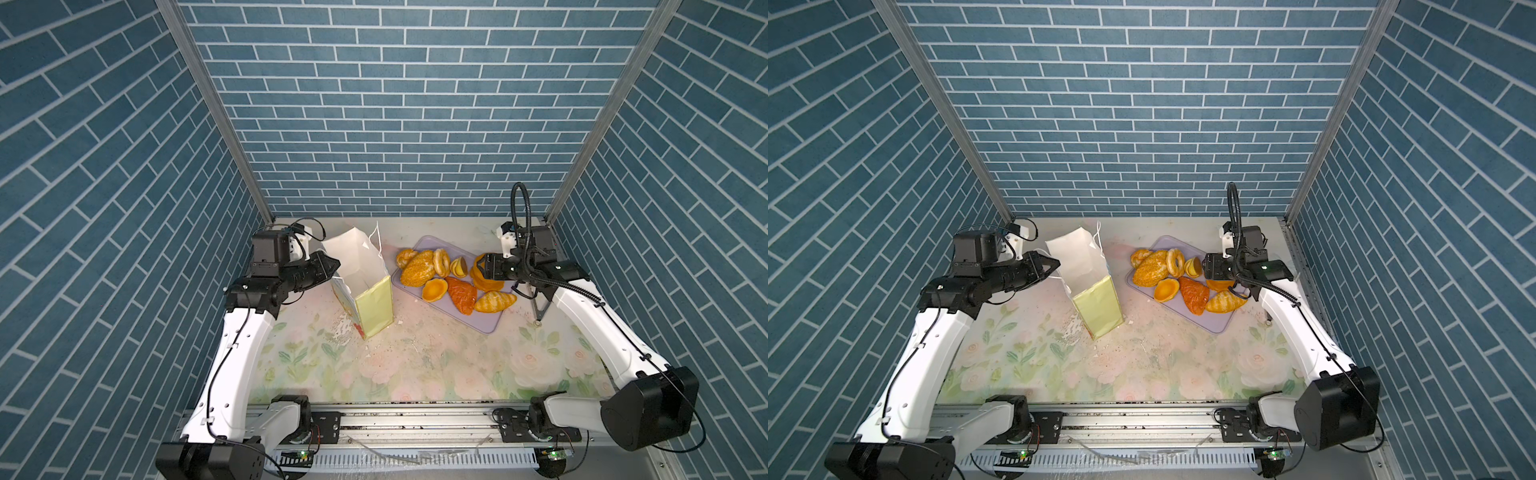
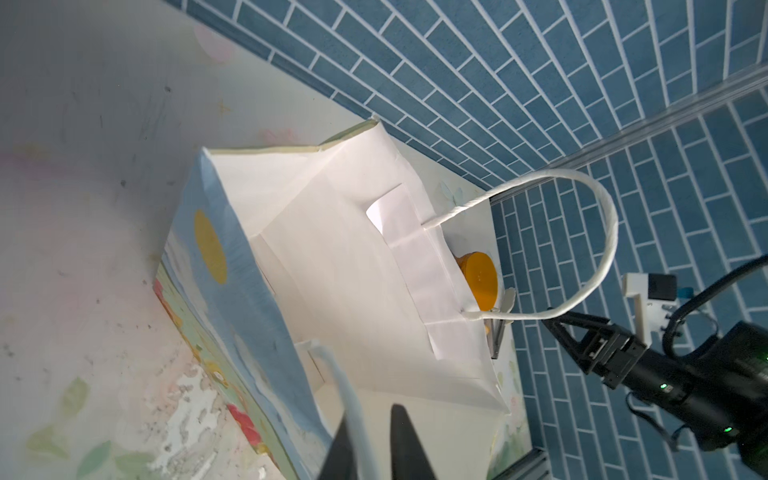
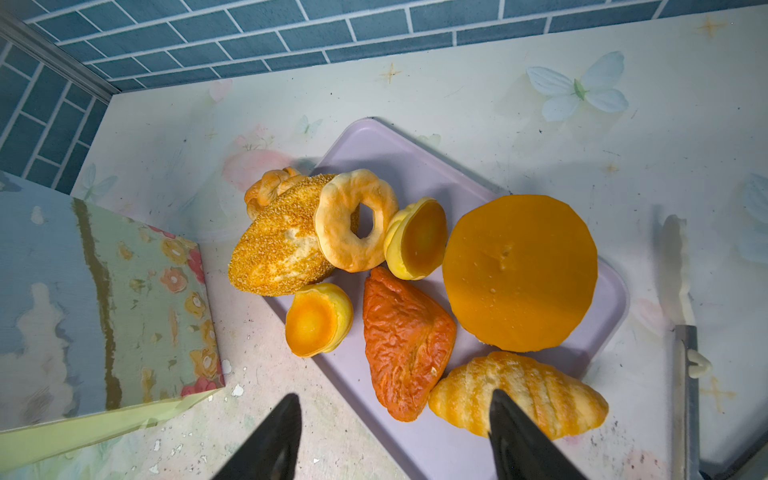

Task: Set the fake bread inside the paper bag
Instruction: 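Grasp the paper bag's rim with the left gripper and pull it toward the tray, then lower the right gripper onto the silver tongs and grasp them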

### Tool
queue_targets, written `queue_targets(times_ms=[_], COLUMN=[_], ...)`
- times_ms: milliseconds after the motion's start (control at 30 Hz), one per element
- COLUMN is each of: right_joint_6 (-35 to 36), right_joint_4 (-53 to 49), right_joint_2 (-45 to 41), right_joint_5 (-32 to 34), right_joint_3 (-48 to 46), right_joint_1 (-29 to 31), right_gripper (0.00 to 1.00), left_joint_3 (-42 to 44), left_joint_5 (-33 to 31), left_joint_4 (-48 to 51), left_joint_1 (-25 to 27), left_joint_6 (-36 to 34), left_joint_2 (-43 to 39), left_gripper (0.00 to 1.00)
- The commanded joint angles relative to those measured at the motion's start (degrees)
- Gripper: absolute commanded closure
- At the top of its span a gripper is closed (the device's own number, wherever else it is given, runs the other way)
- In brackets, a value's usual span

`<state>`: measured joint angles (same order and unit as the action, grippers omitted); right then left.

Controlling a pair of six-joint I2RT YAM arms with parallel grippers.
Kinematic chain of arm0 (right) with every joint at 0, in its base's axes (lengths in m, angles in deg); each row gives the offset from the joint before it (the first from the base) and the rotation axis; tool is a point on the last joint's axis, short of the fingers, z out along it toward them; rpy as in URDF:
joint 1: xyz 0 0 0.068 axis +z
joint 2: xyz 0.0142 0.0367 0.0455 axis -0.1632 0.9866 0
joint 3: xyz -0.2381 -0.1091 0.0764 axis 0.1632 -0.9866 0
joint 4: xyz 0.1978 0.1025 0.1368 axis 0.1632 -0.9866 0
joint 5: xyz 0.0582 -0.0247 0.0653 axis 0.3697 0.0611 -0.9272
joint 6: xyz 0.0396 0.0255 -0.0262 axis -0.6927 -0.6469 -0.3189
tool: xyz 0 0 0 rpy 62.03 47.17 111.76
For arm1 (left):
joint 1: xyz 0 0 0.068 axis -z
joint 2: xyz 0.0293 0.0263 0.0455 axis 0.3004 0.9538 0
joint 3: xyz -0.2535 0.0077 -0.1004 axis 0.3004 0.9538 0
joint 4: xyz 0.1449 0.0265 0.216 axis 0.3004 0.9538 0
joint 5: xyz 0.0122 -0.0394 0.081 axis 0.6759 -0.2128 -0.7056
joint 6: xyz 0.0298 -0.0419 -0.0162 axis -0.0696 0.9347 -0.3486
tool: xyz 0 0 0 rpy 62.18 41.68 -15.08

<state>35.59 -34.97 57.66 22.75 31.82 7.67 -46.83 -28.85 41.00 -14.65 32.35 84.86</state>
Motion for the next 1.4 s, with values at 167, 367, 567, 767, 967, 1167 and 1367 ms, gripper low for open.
queue_targets(times_ms=[167,367,567,767,967,1167,1367], right_joint_6=[-4.1,-7.5,-11.0,-9.8,-4.0,-1.3,0.8], right_joint_4=[-5.6,-10.3,-15.2,-15.8,-13.3,-10.5,-8.0], right_joint_2=[1.5,2.0,1.9,3.3,5.6,9.2,13.6], right_joint_5=[7.7,9.8,8.5,10.0,8.7,6.7,7.0], right_joint_3=[4.0,5.3,2.5,-2.4,-6.0,-9.6,-10.1], right_joint_1=[0.3,-2.9,-11.7,-16.9,-22.8,-27.9,-28.9], right_gripper=[0.19,0.16,0.11,0.1,0.09,0.09,0.1], left_joint_3=[-7.0,-11.2,-16.3,-17.4,-16.8,-15.3,-15.0], left_joint_5=[-11.1,-16.0,-18.0,-19.3,-19.4,-19.9,-19.9], left_joint_4=[7.6,8.9,9.9,10.6,11.3,12.0,13.1], left_joint_1=[0.2,0.2,0.2,0.2,0.2,0.2,0.2], left_joint_6=[-7.5,-10.2,-10.0,-11.4,-12.9,-12.5,-11.6], left_joint_2=[-0.9,0.1,2.3,2.1,2.3,0.9,0.5], left_gripper=[0.35,0.26,0.2,0.2,0.2,0.2,0.2])
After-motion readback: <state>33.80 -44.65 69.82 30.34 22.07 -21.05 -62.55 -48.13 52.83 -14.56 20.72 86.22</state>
